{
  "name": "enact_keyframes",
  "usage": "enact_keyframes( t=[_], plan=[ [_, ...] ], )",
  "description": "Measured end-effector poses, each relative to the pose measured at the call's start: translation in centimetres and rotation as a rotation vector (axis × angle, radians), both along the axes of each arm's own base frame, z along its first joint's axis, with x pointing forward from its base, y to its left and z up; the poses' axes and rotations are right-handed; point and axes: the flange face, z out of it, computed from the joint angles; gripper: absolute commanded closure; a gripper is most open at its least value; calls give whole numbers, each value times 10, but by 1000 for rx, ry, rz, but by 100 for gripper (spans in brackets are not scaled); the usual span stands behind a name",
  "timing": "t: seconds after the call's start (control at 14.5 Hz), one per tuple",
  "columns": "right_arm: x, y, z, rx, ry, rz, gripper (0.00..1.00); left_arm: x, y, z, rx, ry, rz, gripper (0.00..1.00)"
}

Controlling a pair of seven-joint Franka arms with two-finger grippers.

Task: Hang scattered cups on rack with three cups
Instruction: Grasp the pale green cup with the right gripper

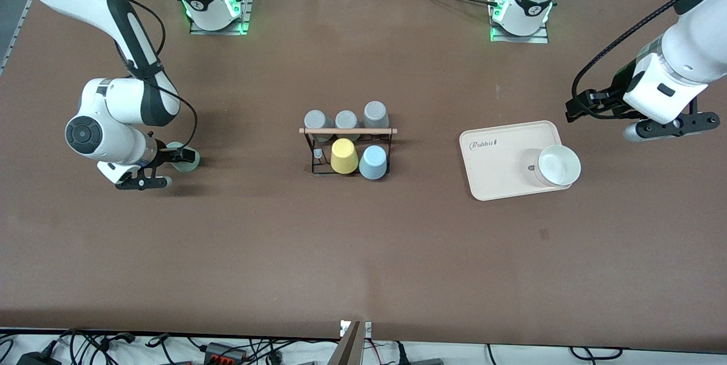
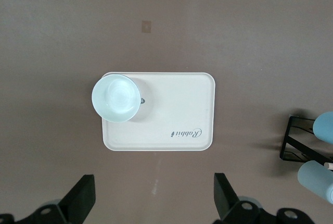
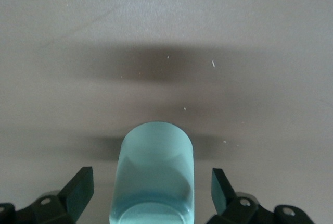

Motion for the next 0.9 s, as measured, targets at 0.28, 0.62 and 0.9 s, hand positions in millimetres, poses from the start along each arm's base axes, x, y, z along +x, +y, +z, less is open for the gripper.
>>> enact_keyframes(
  t=[0.28, 0.62, 0.9],
  plan=[
    [-3, 0, 4, 1, -2, 0, 0, 0, 2, 0, -5, 1, 6, 0],
    [-9, -1, 2, 0, 29, -3, 65, 0, 1, 0, -6, 1, 3, 0],
    [-3, 1, 16, 1, 24, -1, 74, 0, 0, 0, 2, 0, -3, 0]
  ],
)
